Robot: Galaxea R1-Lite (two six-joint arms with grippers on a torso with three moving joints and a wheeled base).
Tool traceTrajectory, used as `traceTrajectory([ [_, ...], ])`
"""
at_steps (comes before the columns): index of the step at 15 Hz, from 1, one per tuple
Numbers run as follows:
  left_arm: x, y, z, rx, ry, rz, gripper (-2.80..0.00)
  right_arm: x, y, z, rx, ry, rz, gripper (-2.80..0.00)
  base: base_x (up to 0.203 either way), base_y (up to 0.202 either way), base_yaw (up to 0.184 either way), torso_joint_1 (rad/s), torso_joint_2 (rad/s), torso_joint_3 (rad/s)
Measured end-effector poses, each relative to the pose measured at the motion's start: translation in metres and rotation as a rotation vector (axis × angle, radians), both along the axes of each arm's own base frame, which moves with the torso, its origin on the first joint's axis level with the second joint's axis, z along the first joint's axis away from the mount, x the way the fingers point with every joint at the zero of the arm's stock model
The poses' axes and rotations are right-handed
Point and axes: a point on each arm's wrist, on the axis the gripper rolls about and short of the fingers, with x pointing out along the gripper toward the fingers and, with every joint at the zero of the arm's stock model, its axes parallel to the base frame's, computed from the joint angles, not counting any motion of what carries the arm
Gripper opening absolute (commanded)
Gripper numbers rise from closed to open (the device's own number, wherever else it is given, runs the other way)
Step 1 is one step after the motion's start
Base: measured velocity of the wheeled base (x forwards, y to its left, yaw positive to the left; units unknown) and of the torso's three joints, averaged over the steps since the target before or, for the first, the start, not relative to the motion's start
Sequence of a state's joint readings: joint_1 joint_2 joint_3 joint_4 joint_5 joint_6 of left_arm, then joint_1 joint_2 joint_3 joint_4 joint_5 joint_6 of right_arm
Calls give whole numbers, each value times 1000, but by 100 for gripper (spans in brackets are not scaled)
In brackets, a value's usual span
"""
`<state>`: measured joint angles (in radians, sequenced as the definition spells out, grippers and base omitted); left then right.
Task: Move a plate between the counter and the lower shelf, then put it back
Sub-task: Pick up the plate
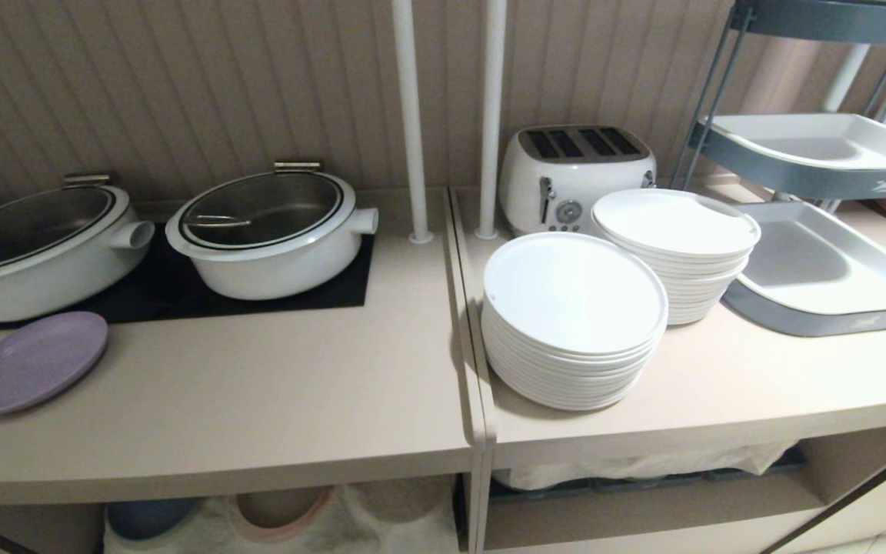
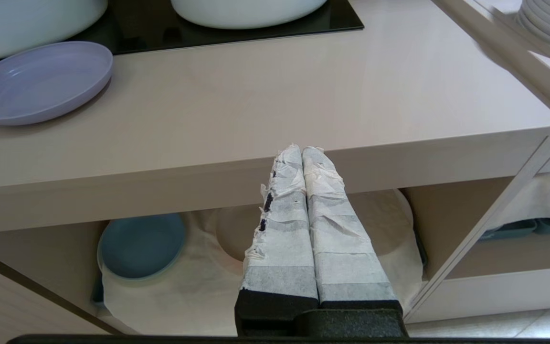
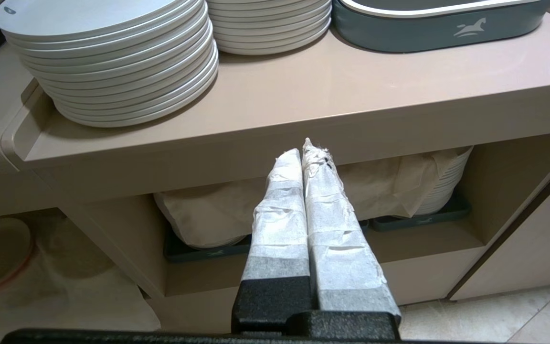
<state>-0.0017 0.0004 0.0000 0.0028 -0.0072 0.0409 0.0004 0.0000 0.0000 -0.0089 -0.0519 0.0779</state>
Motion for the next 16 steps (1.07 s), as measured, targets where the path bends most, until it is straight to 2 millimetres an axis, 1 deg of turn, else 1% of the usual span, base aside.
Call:
traceTrajectory([
  [16, 0, 0, 0, -9, 1, 1, -280, 0, 0, 0, 0, 0, 1, -280, 0, 0, 0, 0, 0, 0],
])
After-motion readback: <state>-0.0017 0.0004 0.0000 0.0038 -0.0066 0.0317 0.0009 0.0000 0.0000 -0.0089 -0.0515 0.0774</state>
